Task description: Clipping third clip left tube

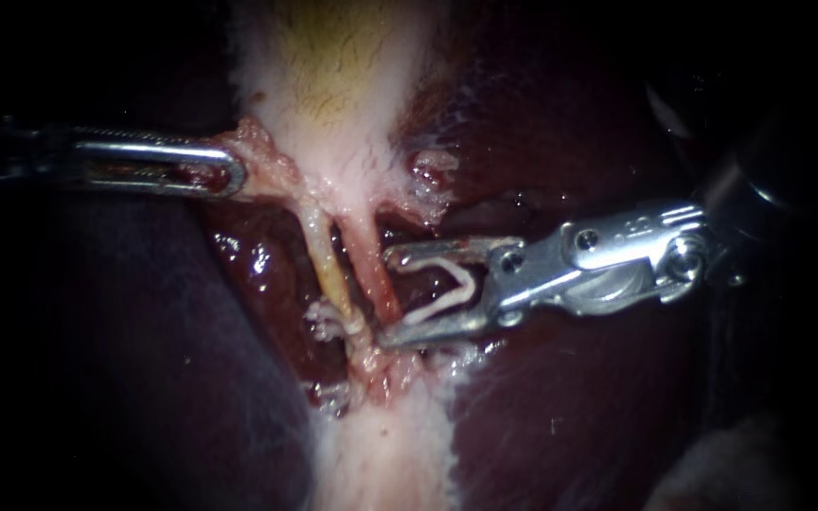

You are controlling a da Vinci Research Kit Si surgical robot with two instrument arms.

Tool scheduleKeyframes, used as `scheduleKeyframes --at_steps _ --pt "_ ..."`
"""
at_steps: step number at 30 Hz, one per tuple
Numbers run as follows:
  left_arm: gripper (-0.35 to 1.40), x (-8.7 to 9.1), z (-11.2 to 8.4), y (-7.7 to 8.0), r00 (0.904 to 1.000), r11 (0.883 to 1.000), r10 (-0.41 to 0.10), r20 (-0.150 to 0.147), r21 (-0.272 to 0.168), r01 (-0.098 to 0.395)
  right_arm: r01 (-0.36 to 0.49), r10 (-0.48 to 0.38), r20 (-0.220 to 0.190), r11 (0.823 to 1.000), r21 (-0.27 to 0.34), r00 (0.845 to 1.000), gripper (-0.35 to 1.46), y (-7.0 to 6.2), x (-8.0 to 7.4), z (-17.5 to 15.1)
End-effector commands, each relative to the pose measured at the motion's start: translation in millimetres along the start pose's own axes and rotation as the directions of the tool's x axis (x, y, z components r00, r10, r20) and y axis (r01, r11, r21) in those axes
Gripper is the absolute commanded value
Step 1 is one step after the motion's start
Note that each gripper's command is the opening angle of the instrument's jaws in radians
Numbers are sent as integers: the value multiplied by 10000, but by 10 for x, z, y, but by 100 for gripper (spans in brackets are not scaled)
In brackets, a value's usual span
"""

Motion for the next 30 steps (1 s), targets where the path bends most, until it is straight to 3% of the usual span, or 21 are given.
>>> scheduleKeyframes --at_steps 1,6,12,21,26,30 --pt "-35 0 0 0 10000 10000 -1 -1 4 1 -31 31 11 10000 13 10000 49 1 -2 3" --pt "-35 -1 0 0 10000 10000 1 -3 8 -1 -116 116 24 9999 34 9999 49 6 -6 19" --pt "-35 -1 0 1 10000 10000 0 -5 11 0 -291 291 27 9996 -53 9996 49 25 -14 29" --pt "-35 -1 0 1 10000 10000 3 -6 15 -3 -743 747 218 9970 -198 9970 49 58 -43 39" --pt "-35 -1 1 1 10000 10000 3 -9 20 -3 -959 965 226 9950 -278 9951 49 69 -38 51" --pt "-35 -1 2 1 10000 10000 3 -11 24 -3 -1084 1087 68 9936 -309 9941 50 70 -31 64"
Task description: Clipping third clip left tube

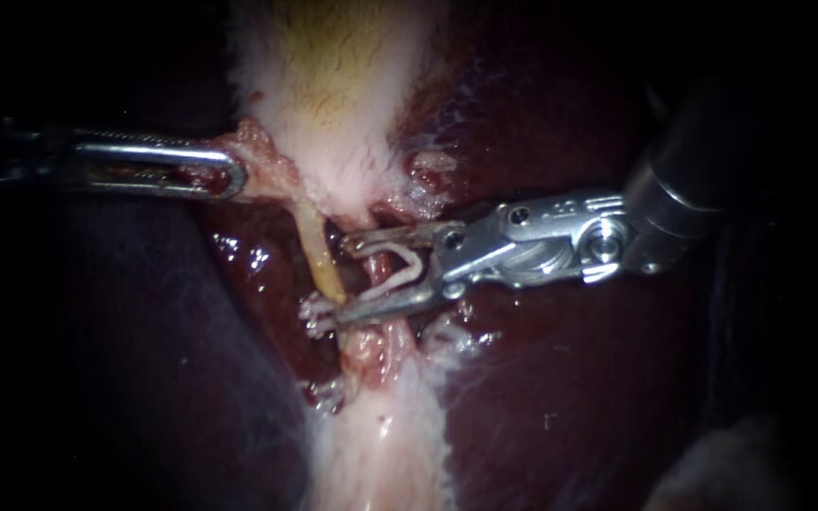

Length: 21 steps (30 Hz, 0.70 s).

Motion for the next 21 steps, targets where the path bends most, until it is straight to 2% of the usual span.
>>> scheduleKeyframes --at_steps 1,11,17,21 --pt "-35 0 0 0 10000 10000 -1 -1 6 1 23 -23 -4 10000 18 10000 50 0 2 3" --pt "-35 0 0 0 10000 10000 -1 -1 6 1 -231 239 -405 9995 199 9989 50 4 13 23" --pt "-35 0 0 0 10000 10000 0 -1 6 0 -302 348 -868 9981 534 9956 50 1 20 23" --pt "-35 0 0 0 10000 10000 0 -1 7 0 -391 503 -1267 9952 895 9907 50 -4 30 19"
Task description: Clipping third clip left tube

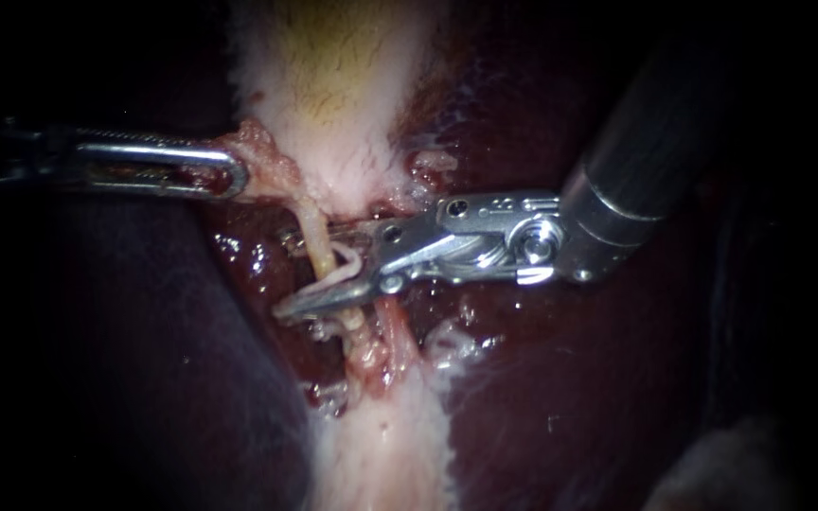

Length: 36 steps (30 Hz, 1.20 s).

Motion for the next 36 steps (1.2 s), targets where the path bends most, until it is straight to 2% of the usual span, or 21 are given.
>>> scheduleKeyframes --at_steps 1,7,11,15,19,25,27,36 --pt "-35 0 0 0 10000 10000 1 2 -2 -1 15 -14 -161 10000 58 9999 50 -3 6 -1" --pt "-35 0 0 -1 10000 10000 2 4 -6 -2 -135 157 -879 9996 259 9960 50 -13 33 -7" --pt "-35 0 0 -1 10000 10000 2 4 -7 -2 -167 201 -1068 9993 330 9941 49 -18 42 -10" --pt "-35 0 0 -1 10000 10000 2 4 -7 -2 -277 315 -1061 9989 374 9939 48 -19 43 -10" --pt "-35 0 0 -1 10000 10000 2 5 -8 -2 -738 781 -1043 9963 447 9915 43 -21 42 -13" --pt "-35 0 0 -2 10000 10000 3 6 -11 -3 -1008 1059 -1013 9934 544 9892 21 -23 40 -18" --pt "-35 0 0 -2 10000 10000 3 6 -10 -3 -1052 1108 -997 9927 596 9888 9 -24 39 -19" --pt "-35 0 0 -2 10000 10000 3 6 -11 -3 -1385 1447 -964 9880 682 9848 -19 -23 39 -21"
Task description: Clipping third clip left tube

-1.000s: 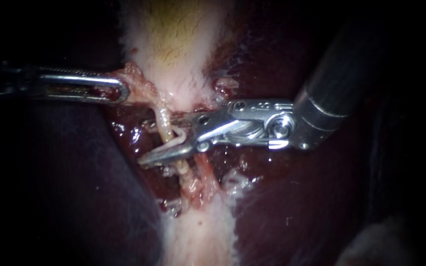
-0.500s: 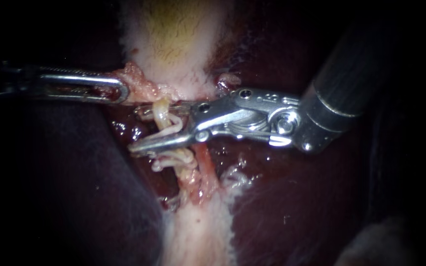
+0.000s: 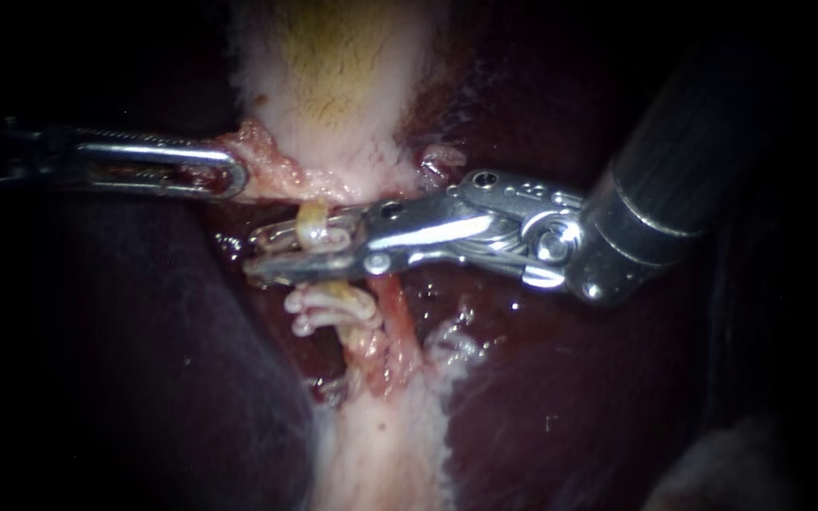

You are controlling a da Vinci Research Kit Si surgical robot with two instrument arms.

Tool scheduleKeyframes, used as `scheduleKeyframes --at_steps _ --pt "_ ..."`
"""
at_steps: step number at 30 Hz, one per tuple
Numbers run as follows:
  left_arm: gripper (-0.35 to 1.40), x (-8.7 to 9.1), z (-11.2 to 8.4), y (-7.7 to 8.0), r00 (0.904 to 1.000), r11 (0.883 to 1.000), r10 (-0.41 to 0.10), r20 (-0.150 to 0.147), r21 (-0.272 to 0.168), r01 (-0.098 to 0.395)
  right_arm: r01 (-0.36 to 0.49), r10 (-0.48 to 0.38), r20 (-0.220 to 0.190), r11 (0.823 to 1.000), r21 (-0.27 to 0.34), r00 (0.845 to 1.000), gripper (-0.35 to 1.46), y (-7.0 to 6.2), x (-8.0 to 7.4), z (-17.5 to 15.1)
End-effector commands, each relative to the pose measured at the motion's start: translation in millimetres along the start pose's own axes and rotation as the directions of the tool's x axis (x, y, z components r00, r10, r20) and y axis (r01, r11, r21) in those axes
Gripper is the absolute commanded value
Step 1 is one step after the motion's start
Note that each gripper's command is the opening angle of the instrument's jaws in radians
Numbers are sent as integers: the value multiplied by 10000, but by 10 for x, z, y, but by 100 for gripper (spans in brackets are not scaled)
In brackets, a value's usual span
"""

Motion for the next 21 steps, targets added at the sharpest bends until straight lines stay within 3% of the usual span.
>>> scheduleKeyframes --at_steps 1,3,7,21 --pt "-35 0 0 0 10000 10000 0 0 -1 0 -47 47 2 10000 5 10000 -24 0 0 -1" --pt "-35 0 0 0 10000 10000 0 -1 1 0 -101 101 1 9999 2 9999 -35 -1 0 -3" --pt "-35 0 0 0 10000 10000 0 -1 1 0 -317 316 335 9995 6 9989 -35 0 2 -8" --pt "-35 0 0 0 10000 10000 0 -1 0 0 -378 364 461 9988 305 9983 -35 2 -1 -8"
